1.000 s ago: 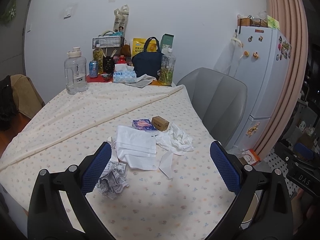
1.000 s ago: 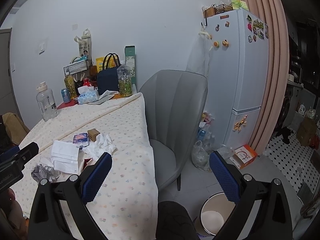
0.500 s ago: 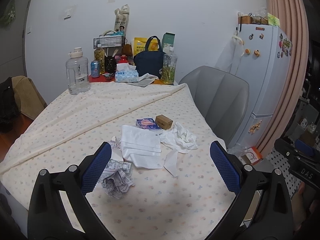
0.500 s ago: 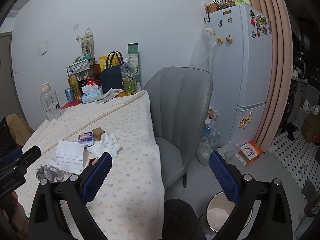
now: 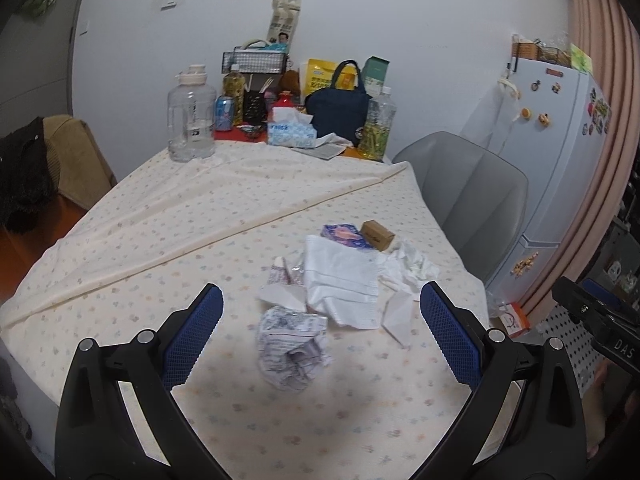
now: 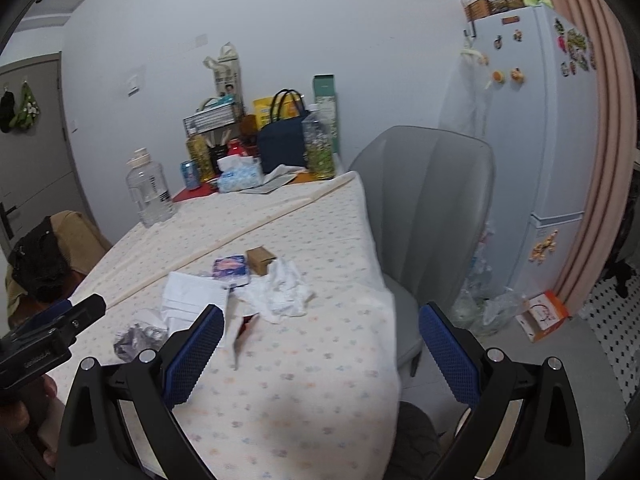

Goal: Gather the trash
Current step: 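Lower the left tool onto the crumpled printed paper and close it, then carry the crumpled paper in the left tool over the beige bin while the right tool holds a white strip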

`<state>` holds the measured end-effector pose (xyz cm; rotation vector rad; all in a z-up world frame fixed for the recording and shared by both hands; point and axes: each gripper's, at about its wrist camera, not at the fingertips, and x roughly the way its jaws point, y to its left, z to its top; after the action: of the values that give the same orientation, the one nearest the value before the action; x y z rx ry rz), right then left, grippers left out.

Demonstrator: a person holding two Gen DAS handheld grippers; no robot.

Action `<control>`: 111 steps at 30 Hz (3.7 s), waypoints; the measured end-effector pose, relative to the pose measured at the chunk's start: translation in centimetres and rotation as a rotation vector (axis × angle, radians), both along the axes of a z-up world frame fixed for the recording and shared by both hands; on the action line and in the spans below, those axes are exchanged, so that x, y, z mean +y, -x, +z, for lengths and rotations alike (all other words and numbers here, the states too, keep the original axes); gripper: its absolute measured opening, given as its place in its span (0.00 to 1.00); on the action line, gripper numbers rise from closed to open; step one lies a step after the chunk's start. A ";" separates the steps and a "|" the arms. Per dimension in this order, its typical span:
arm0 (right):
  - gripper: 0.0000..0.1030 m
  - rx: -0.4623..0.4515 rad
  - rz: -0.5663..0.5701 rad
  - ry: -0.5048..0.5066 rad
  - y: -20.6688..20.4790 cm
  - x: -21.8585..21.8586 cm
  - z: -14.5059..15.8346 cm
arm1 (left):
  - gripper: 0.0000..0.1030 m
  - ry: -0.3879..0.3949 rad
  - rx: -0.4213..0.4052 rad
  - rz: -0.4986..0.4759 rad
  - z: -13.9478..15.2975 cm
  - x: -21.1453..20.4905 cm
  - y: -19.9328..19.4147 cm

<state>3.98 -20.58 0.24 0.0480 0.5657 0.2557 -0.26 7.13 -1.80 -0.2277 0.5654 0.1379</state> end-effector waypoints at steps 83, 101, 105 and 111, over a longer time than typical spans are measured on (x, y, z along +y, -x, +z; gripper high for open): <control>0.05 0.164 -0.057 -0.070 -3.2 -13.1 -5.3 | 0.32 0.036 0.102 -0.346 -1.6 -15.6 -10.1; 0.05 0.244 -0.266 -0.118 -2.1 -25.2 -10.2 | 0.32 -0.051 0.200 -0.574 -4.4 -31.3 -14.2; 0.05 0.273 -0.312 -0.137 -1.9 -27.2 -12.0 | 0.32 -0.080 0.228 -0.622 -5.4 -34.0 -14.7; 0.05 0.317 -0.376 -0.168 -1.8 -30.4 -15.1 | 0.32 -0.106 0.291 -0.670 -7.6 -37.4 -15.5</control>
<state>5.74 -50.98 -14.81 0.3591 0.8354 -0.0748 15.20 -30.31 -9.39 0.0946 0.8933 -0.4545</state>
